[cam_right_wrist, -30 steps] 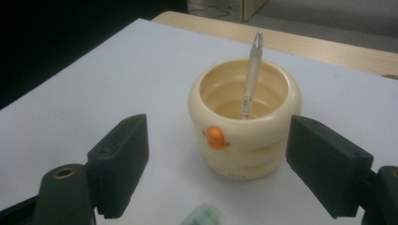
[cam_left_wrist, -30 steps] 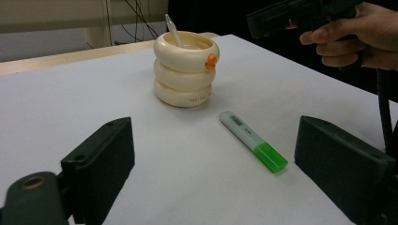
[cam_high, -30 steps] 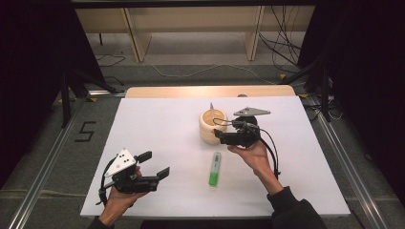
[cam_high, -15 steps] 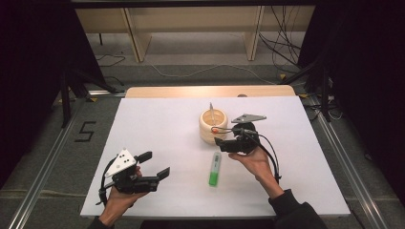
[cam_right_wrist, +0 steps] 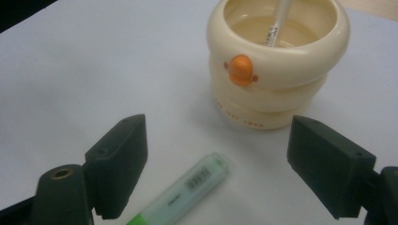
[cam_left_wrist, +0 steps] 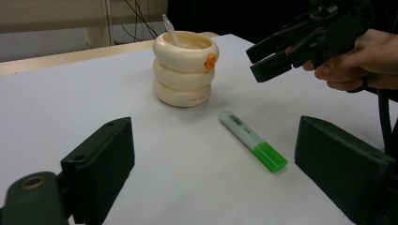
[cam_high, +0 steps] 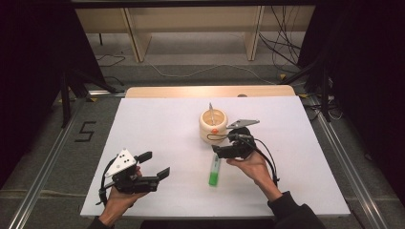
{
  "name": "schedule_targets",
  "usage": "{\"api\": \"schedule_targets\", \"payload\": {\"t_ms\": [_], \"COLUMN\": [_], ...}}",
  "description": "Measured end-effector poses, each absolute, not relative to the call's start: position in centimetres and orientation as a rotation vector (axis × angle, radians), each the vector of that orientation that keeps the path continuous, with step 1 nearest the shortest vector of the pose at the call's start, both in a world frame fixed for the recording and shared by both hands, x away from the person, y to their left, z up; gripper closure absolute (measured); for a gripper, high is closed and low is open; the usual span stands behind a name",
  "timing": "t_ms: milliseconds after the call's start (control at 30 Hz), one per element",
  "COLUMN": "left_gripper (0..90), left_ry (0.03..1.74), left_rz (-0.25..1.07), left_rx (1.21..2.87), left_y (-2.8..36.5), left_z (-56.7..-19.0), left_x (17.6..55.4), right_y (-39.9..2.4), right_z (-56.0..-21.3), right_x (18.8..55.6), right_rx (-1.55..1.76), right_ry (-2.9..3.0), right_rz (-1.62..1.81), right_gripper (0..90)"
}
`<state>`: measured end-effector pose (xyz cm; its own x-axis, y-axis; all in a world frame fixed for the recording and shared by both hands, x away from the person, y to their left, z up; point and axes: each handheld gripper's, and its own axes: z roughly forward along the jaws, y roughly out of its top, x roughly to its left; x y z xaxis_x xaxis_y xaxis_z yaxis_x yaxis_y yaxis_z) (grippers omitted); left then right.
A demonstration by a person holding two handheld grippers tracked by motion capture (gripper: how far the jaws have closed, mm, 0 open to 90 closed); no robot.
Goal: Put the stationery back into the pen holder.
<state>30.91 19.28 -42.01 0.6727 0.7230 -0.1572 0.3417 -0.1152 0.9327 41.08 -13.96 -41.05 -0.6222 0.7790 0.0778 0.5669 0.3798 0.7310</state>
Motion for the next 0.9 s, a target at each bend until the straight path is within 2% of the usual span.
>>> {"api": "schedule_targets", "payload": {"t_ms": [233,467,733,833,900], "left_gripper": [11.9,11.9,11.8,11.8,11.8], "left_ry": [0.864,0.864,0.864,0.865,0.865], "left_rz": [0.406,0.405,0.405,0.404,0.404], "left_rx": [1.717,1.714,1.717,1.716,1.716], "left_y": [19.3,19.3,19.3,19.3,19.3], "left_z": [-42.0,-42.0,-42.0,-42.0,-42.0], "left_x": [30.9,30.9,30.9,30.9,30.9], "right_y": [-13.6,-13.3,-12.5,-12.2,-11.9], "right_z": [-41.6,-42.2,-43.2,-43.6,-43.9], "right_x": [40.7,39.9,39.0,38.7,38.5], "right_rx": [1.161,1.096,0.994,0.967,0.956], "right_ry": [2.416,2.466,2.565,2.593,2.619], "right_rz": [1.097,1.11,1.11,1.107,1.098], "right_gripper": [28.5,49.4,81.9,89.5,90.0]}}
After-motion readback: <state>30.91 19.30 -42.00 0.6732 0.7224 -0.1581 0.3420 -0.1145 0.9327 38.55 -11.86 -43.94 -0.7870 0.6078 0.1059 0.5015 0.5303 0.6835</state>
